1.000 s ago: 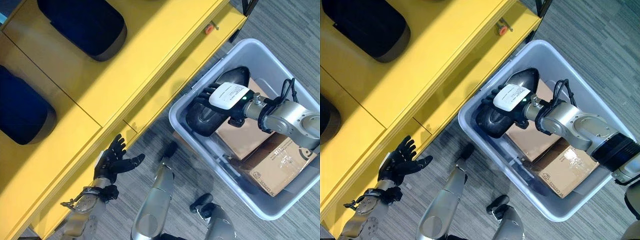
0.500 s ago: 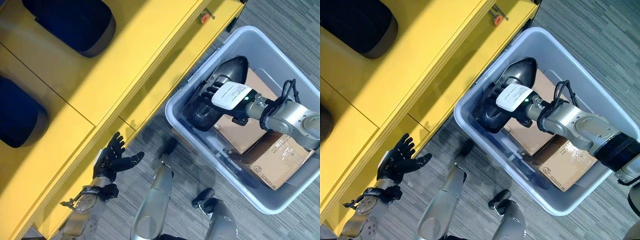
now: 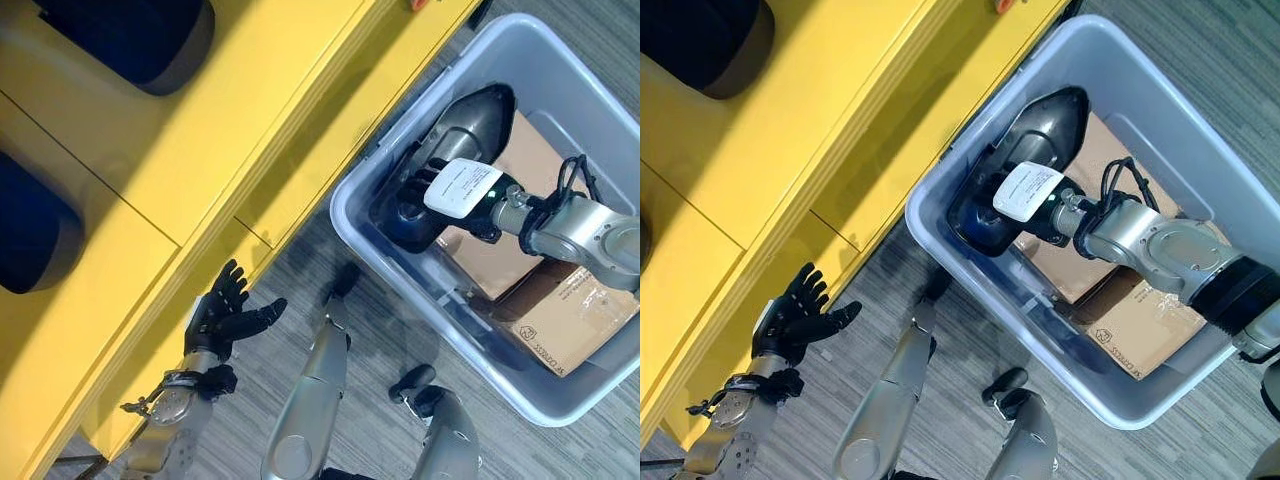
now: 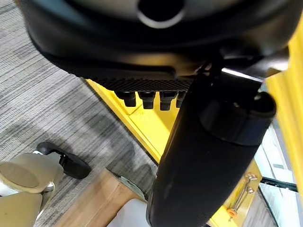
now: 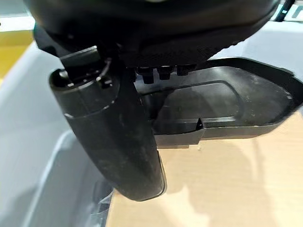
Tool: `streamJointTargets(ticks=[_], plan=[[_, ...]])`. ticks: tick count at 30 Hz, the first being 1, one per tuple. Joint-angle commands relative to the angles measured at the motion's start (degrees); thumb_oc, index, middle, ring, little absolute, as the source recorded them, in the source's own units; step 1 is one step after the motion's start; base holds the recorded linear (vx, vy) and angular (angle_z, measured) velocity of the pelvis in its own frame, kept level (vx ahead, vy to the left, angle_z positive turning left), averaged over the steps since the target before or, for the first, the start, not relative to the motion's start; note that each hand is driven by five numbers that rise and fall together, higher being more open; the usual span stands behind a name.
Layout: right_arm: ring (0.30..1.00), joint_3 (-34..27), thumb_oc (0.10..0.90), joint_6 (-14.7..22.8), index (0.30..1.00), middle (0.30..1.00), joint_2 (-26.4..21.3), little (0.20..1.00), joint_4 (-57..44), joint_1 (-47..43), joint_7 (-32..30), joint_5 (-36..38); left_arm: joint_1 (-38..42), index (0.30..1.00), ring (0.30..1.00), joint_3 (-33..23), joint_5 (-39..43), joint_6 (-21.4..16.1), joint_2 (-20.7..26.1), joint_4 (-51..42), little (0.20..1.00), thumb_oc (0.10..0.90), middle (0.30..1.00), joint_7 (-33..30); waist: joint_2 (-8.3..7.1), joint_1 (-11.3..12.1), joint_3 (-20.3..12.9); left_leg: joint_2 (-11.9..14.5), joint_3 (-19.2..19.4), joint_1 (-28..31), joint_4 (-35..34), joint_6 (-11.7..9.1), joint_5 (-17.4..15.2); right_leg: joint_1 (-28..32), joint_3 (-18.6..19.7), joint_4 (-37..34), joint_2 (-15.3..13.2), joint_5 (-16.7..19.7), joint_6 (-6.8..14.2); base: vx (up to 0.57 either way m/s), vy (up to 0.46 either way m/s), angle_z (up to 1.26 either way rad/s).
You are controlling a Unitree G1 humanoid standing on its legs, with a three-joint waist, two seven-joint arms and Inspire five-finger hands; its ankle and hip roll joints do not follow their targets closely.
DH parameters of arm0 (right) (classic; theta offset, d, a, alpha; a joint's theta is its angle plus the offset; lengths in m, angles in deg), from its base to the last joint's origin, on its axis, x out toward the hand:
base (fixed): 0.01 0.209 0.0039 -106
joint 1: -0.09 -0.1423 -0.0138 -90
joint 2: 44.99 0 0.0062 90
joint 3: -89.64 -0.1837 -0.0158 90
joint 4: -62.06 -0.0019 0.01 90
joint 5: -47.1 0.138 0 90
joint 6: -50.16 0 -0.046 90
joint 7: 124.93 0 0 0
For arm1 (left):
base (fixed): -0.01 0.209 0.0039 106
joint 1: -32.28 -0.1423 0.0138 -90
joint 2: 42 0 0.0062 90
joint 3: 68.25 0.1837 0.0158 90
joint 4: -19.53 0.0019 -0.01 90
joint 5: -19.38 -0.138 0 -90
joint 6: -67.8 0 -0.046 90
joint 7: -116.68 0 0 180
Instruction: Move parts from the plastic box to the shelf.
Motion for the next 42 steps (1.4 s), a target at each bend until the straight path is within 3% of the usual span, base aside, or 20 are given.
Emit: streamJointTargets(ticks=[1,8,15,23,24,25,26,34,38,42], plan=[[1.0,1.9,0.9,-0.04,1.0,1.0,-2.83,1.0,0.6,-9.11,-3.21,-1.47,-0.75,1.0,1.0,-0.98,1.01,-5.33,1.41,-4.25,1.0,0.9,1.0,-0.97,0.68,1.44,-0.8,5.88,3.63,0.45,1.43,-0.65,-6.01,1.26,1.8,-1.11,1.71,1.81,-1.37,0.04,-0.035,0.06],[1.0,2.86,0.9,-0.76,1.0,1.0,-2.53,1.0,2.84,-10.12,-3.79,-2.16,-0.85,1.0,1.0,-1.15,1.13,-5.78,1.36,-4.55,1.0,0.9,1.0,-1.32,0.56,1.68,-0.8,5.13,3.25,-2.04,2.36,-0.44,-6.54,-0.43,1.64,-0.07,1.42,1.53,-1.14,0.04,-0.014,0.05],[1.0,4.6,0.9,-2.49,1.0,1.0,-1.32,1.0,10.65,-10.51,-4.46,-4.97,-0.26,1.0,1.0,-2.17,1.01,-7.14,1.05,-5.11,1.0,0.9,1.0,-2.71,-0.11,1.31,-0.8,3.42,3.05,-9.38,7.13,0.14,-8.48,-6.08,2.22,4.38,0.44,1.03,-0.76,0.03,-0.001,0.05],[1.0,5.28,0.9,-3.29,1.0,1.0,-1.58,1.0,15.54,-9.91,-5.03,-8.09,0.1,1.0,1.0,-2.62,1.86,-8.23,1.1,-6.64,1.0,0.9,1.0,-3.16,0.31,0.62,-0.8,1.69,2.86,-14.72,11.15,0.38,-9.44,-11.24,3.44,9.11,-1.04,-0.36,-1.23,0.0,0.011,0.05],[0.876,5.02,0.812,-3.6,0.876,0.876,-0.95,0.876,16.95,-9.5,-5.29,-8.43,0.09,1.0,1.0,-2.66,1.9,-8.3,0.81,-6.93,1.0,0.9,1.0,-3.44,0.51,0.65,-0.8,1.41,2.89,-16.19,13.02,0.66,-10.14,-12.65,4.01,10.54,-1.59,-0.82,-1.54,0.0,0.0,0.0],[0.632,4.78,0.637,-3.72,0.632,0.632,-0.63,0.632,17.18,-9.36,-5.38,-8.35,0.09,1.0,1.0,-2.69,1.86,-8.45,0.72,-6.96,1.0,0.9,1.0,-3.56,0.69,0.6,-0.8,1.32,2.94,-16.53,13.43,0.75,-10.31,-12.97,4.14,10.76,-1.66,-0.99,-1.63,-0.01,0.037,0.06],[0.3,4.6,0.4,-3.73,0.3,0.3,-0.23,0.3,17.57,-9.11,-5.34,-8.51,0.21,1.0,1.0,-2.75,1.84,-8.54,0.64,-7.04,1.0,0.9,1.0,-3.68,0.75,0.59,-0.8,1.3,3.06,-17.03,14.05,0.72,-10.46,-13.26,4.18,10.97,-1.81,-1.09,-1.64,-0.01,0.034,0.02],[0.3,3.66,0.4,-3.6,0.3,0.3,2.25,0.3,16.61,-8.23,-5.69,-9.17,1.42,1.0,1.0,-2.05,2.08,-8.67,0.39,-6.27,1.0,0.9,1.0,-3.66,0.85,0.29,-0.8,1.48,3.53,-16.27,14.31,0.69,-10.62,-12.72,4.57,11.2,-1.96,-1.06,-1.52,-0.01,0.021,0.01],[0.3,3.1,0.4,-2.7,0.3,0.3,2.24,0.3,13.33,-7.52,-5.72,-8.07,1.98,1.0,1.0,-1.36,2.14,-8.3,0.79,-5.4,1.0,0.9,1.0,-3.21,0.29,0.07,-0.8,2.04,3.94,-13.14,12.87,0.54,-10.32,-9.7,3.94,9.69,-1.3,-0.46,-1.37,-0.01,0.019,0.02],[0.3,1.34,0.4,-1.85,0.3,0.3,1.45,0.3,9.17,-5.52,-6.06,-6.24,2.9,1.0,1.0,-0.94,1.73,-7.42,1.38,-3.54,1.0,0.9,1.0,-2.22,-0.91,0.03,-0.8,3.31,4.3,-6.76,9.84,0.3,-9.64,-2.85,2.76,4.77,0.2,1.3,-1.1,-0.01,0.003,0.01]])
